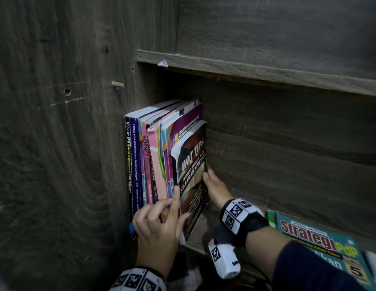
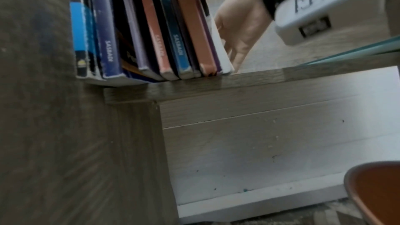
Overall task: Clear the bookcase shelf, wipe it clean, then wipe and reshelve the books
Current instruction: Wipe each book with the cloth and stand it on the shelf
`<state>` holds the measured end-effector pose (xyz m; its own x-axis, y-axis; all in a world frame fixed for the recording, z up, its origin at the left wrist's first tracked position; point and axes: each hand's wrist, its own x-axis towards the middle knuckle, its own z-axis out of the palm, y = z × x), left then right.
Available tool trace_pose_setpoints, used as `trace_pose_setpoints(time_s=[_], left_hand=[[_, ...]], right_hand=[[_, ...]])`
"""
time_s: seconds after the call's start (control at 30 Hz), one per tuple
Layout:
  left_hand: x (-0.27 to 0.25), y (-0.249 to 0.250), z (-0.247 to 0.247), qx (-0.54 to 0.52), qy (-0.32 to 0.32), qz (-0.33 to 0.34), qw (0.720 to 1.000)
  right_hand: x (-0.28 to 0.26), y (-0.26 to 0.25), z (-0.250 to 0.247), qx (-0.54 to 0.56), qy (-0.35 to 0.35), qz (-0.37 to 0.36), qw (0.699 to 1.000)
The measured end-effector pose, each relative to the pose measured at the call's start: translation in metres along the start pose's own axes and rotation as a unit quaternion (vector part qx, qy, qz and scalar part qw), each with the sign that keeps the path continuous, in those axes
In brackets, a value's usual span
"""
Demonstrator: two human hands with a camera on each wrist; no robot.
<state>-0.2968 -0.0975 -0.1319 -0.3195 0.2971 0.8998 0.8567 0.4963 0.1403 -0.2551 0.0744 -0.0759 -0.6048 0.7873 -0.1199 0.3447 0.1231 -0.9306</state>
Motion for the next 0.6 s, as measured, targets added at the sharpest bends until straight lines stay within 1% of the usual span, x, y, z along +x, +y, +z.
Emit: trace_pose_setpoints(time_s=[0.13,0.2,0.27,0.37,0.47,0.53,0.6], left_hand=[[0.0,0.004,-0.001,-0.001,-0.006,-0.018,1.0],[0.001,0.005,-0.002,0.004,-0.017,-0.023,1.0],[0.002,0.007,-0.003,0.009,-0.027,-0.035,0.999],[0.003,0.012,-0.009,-0.001,-0.039,-0.05,0.998],[0.002,0.022,-0.018,0.005,-0.054,-0.061,0.997],[0.0,0.032,-0.025,0.004,-0.056,-0.078,0.995],[-0.003,0.045,-0.035,-0.005,-0.061,-0.085,0.995]], right_hand=[[0.007,0.004,0.01,-0.018,-0.045,0.0,0.999],[0.025,0.016,0.014,-0.015,-0.056,0.007,0.998],[0.031,0.021,0.012,-0.01,-0.057,0.013,0.998],[-0.008,-0.001,-0.006,0.003,-0.058,0.005,0.998],[-0.048,0.002,-0.047,-0.036,-0.034,0.025,0.998],[-0.081,0.012,-0.086,-0.073,0.005,0.011,0.997],[-0.112,0.031,-0.13,-0.108,0.074,0.007,0.991]])
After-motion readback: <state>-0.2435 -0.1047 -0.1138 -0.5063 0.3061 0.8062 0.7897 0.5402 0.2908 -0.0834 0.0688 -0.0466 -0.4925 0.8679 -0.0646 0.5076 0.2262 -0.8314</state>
